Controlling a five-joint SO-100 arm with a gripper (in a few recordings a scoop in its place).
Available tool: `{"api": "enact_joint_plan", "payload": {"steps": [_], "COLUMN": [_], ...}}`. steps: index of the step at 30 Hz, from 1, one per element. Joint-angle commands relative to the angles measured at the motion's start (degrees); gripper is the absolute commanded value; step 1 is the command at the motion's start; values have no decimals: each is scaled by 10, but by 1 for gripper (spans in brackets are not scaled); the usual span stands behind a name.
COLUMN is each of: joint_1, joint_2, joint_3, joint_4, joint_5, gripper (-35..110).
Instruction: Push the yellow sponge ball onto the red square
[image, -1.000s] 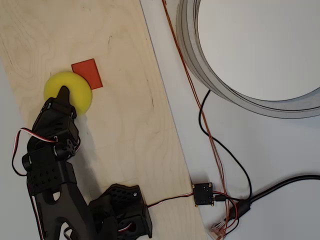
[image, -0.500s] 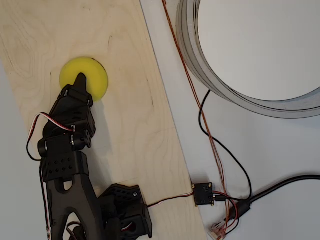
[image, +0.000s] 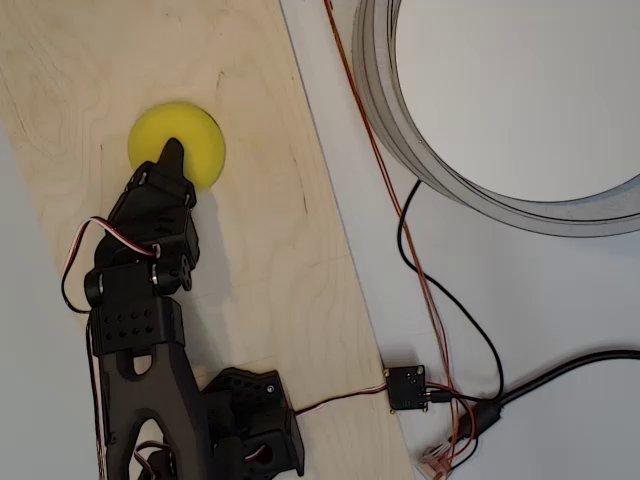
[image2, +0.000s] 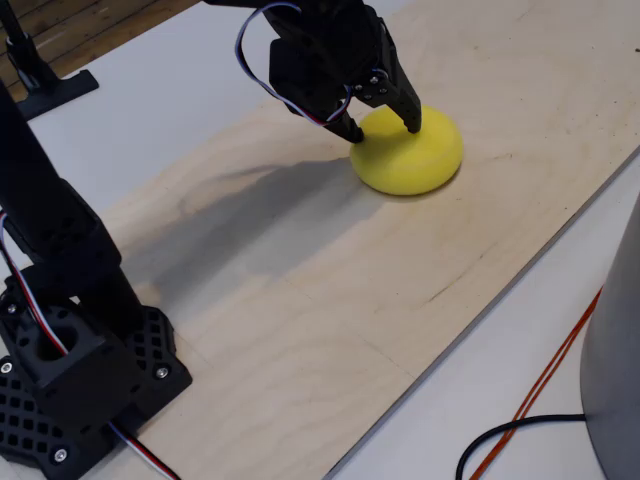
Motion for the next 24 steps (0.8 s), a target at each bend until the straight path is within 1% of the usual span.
{"api": "enact_joint_plan", "payload": {"steps": [1,24], "joint_1": [10,-4], "joint_2": [1,-24], "joint_3": [-20,-60], "joint_4": [-1,1], "joint_5": [12,25], "gripper": [21,21]}}
